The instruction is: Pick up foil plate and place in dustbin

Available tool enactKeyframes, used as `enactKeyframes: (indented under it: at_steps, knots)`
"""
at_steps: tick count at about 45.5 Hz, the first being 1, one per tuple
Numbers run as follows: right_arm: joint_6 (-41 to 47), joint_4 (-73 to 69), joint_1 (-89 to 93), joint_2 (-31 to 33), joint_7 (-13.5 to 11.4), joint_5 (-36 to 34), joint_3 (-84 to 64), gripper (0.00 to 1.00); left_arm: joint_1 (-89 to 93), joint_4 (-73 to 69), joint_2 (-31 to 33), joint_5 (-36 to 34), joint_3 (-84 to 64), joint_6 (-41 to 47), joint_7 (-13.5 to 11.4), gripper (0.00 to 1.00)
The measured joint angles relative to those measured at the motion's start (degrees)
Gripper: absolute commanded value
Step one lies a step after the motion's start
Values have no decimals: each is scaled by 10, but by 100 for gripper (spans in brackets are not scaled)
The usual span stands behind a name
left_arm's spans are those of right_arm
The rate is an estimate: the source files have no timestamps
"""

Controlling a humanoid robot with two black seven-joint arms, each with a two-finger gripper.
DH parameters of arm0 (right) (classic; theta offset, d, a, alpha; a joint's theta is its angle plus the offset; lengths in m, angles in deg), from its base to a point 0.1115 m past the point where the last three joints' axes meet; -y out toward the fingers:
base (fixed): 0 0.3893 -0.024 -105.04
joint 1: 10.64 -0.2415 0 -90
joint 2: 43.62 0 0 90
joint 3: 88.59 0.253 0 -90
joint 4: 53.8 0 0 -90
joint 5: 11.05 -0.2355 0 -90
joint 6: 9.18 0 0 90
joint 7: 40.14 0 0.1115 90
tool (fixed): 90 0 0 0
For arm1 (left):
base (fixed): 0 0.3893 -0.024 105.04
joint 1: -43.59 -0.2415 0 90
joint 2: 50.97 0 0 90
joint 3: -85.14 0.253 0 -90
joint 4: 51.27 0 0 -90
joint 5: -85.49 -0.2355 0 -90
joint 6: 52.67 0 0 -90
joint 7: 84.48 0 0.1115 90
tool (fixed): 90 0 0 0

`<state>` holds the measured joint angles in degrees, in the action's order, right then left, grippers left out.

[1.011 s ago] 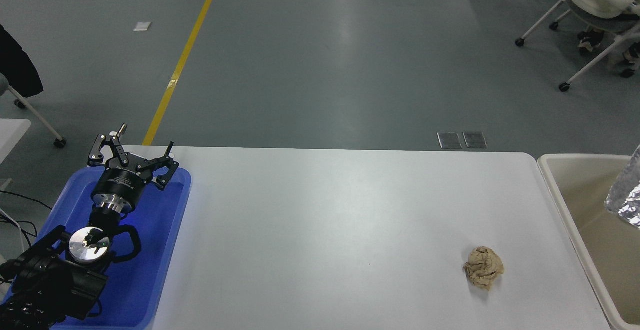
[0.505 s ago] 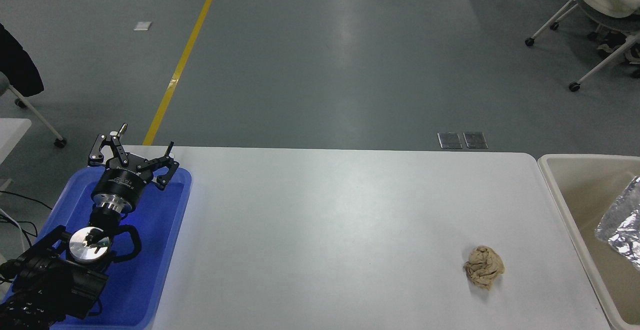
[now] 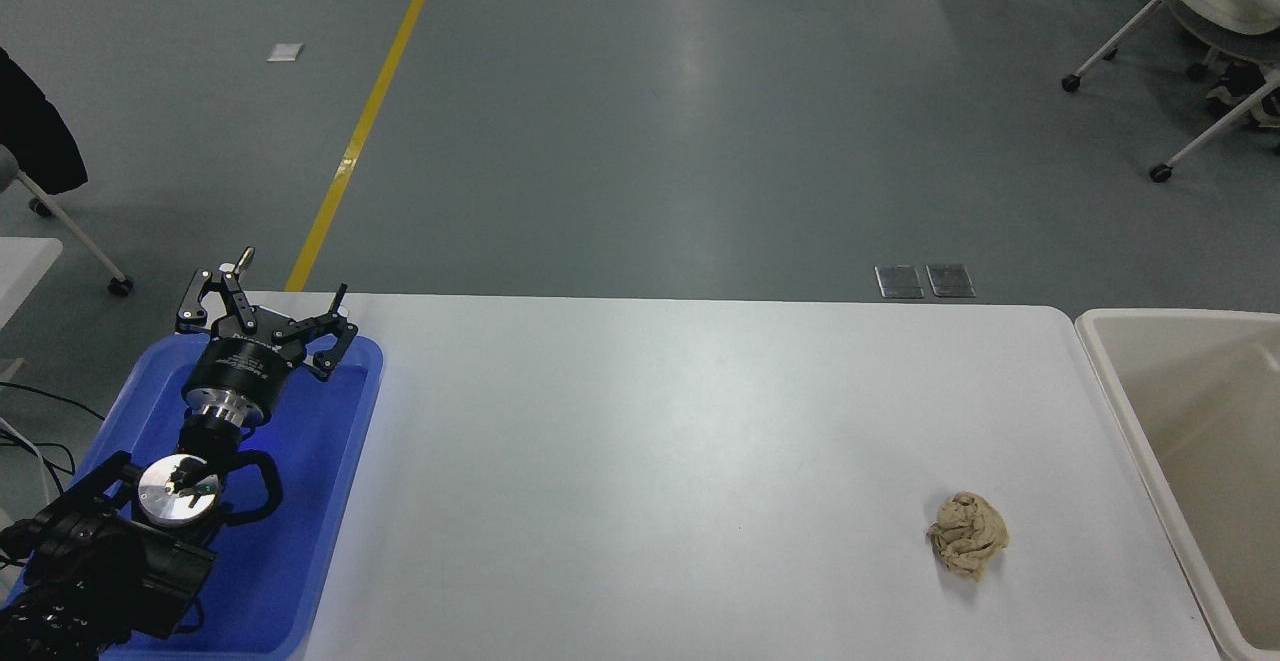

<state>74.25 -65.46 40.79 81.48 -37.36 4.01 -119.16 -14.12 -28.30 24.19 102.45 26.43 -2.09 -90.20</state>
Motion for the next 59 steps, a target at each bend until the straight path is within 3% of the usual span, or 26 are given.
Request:
enactKeyframes:
  at_steps: [15,33,43,59]
  knots:
    - [9,-58,-144,-2,0,3,-6,100,0,0,0,0,0,0,0,100]
    - [50,-234,-370,-5,0,10,-89,100,0,0,0,0,0,0,0,100]
    - [149,-367,-501,-2,0,10,-165,100,0,0,0,0,0,0,0,100]
    - [386,-488,-687,22,-1,24,-249,100,0,0,0,0,0,0,0,100]
